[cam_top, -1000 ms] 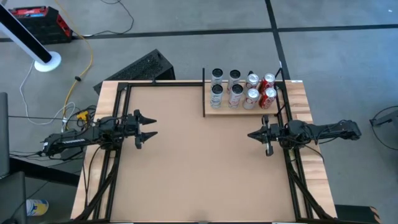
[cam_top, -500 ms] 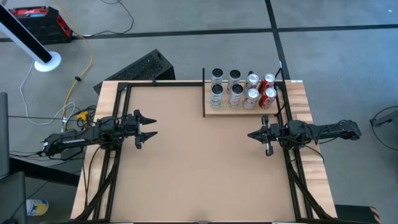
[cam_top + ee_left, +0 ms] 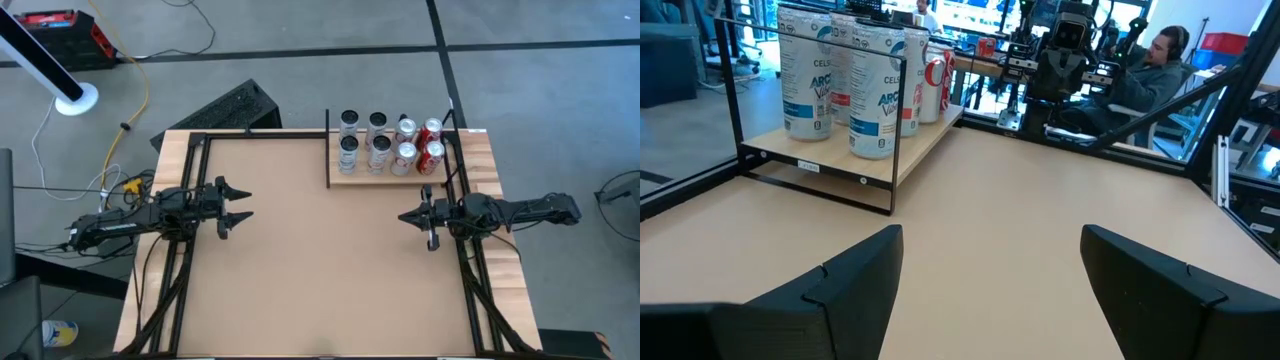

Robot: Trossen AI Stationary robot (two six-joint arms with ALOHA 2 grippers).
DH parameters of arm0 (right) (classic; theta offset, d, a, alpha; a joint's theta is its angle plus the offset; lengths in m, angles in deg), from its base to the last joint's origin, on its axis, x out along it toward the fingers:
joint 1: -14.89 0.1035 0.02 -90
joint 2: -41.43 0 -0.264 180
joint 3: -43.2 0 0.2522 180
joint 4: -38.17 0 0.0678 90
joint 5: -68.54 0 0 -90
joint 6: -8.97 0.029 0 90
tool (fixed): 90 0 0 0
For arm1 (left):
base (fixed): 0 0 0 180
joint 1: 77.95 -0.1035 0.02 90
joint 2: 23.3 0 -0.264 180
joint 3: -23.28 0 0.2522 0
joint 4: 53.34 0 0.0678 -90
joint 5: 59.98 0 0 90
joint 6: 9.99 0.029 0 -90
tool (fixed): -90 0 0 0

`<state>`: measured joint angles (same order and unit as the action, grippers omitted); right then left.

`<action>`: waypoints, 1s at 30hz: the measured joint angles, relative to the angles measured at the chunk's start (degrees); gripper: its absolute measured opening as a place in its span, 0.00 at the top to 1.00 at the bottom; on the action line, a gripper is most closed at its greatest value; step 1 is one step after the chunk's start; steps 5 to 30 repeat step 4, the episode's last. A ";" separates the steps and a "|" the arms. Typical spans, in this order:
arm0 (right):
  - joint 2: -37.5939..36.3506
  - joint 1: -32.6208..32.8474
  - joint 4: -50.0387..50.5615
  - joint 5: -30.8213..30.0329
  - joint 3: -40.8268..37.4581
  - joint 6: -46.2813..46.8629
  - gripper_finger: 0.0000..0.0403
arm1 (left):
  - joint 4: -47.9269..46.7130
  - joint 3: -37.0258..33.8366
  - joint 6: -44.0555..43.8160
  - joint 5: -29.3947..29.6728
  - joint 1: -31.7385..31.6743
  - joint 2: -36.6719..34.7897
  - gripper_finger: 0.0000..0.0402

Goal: Place canned beverage on shelf
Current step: Return to Home Position

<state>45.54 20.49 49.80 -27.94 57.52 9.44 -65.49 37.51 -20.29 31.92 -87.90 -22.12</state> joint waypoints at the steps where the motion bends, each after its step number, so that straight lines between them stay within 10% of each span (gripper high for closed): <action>1: 0.00 0.00 0.00 -0.01 -0.01 0.00 0.92 | 0.01 0.00 0.00 0.01 0.01 0.00 0.28; 30: 0.01 0.00 0.00 0.00 0.00 -0.02 0.92 | 0.00 0.00 0.01 -0.01 0.01 0.00 0.28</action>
